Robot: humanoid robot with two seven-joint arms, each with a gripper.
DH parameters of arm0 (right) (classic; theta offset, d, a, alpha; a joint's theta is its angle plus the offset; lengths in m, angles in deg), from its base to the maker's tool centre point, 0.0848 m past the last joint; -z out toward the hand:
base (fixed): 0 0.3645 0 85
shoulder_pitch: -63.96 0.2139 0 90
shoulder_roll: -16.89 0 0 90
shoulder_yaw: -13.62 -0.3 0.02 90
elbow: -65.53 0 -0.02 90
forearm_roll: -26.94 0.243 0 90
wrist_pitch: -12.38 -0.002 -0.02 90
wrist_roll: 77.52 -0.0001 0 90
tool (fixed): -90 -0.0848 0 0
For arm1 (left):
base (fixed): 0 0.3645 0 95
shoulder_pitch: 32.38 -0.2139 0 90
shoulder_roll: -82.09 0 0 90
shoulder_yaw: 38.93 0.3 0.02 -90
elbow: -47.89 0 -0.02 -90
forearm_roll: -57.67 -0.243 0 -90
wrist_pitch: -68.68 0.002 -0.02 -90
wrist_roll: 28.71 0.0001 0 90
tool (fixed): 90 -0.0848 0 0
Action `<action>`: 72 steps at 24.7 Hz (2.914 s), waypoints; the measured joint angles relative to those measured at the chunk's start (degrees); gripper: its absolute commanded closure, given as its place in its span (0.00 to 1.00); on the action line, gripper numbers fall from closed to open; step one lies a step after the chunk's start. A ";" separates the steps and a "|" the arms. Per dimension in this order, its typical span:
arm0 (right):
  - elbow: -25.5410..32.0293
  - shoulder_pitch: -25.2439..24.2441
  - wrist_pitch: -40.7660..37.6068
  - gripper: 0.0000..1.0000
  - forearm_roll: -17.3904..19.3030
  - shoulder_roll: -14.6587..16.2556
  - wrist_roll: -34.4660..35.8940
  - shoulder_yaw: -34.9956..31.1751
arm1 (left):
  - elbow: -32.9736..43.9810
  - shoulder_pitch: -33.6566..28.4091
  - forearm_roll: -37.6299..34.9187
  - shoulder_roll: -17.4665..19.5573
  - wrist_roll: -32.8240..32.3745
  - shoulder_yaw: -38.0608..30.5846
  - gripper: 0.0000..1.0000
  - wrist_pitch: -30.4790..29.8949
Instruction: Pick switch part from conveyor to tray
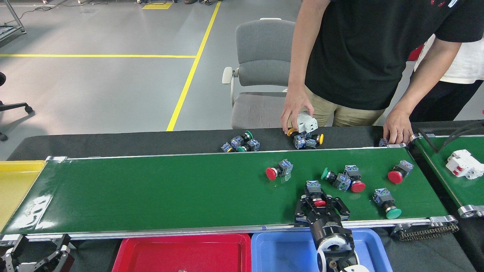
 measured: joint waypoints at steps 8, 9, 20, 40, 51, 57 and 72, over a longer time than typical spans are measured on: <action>-0.23 -0.94 -16.66 0.01 -0.30 -2.72 1.33 15.42 | -0.01 0.03 0.00 0.00 -0.01 0.01 0.00 0.20; -0.32 -0.94 -16.86 0.01 -0.27 -2.72 1.44 15.42 | -0.01 0.03 0.00 0.00 -0.02 0.04 0.00 0.21; 10.01 -21.57 -0.29 0.02 0.06 -2.49 14.55 -10.31 | 0.57 3.10 -0.25 0.97 -0.13 3.15 0.00 -9.44; 0.39 -5.86 10.13 0.02 -0.12 -2.35 4.57 -13.83 | -29.41 36.72 -15.77 -6.48 -0.34 31.79 0.00 -10.75; -5.41 -1.61 10.57 0.94 -0.47 -4.35 2.94 -8.67 | -37.63 42.79 -15.83 -9.25 -0.37 31.94 0.00 -11.00; -1.92 -1.68 6.21 0.95 -0.46 -3.73 2.41 -2.50 | -42.09 44.92 -15.95 -9.63 -0.58 32.00 0.02 -6.25; 1.90 -4.83 -19.44 0.00 -3.98 -2.78 5.68 9.10 | -44.84 44.49 -15.74 -8.98 0.38 33.52 0.98 -1.38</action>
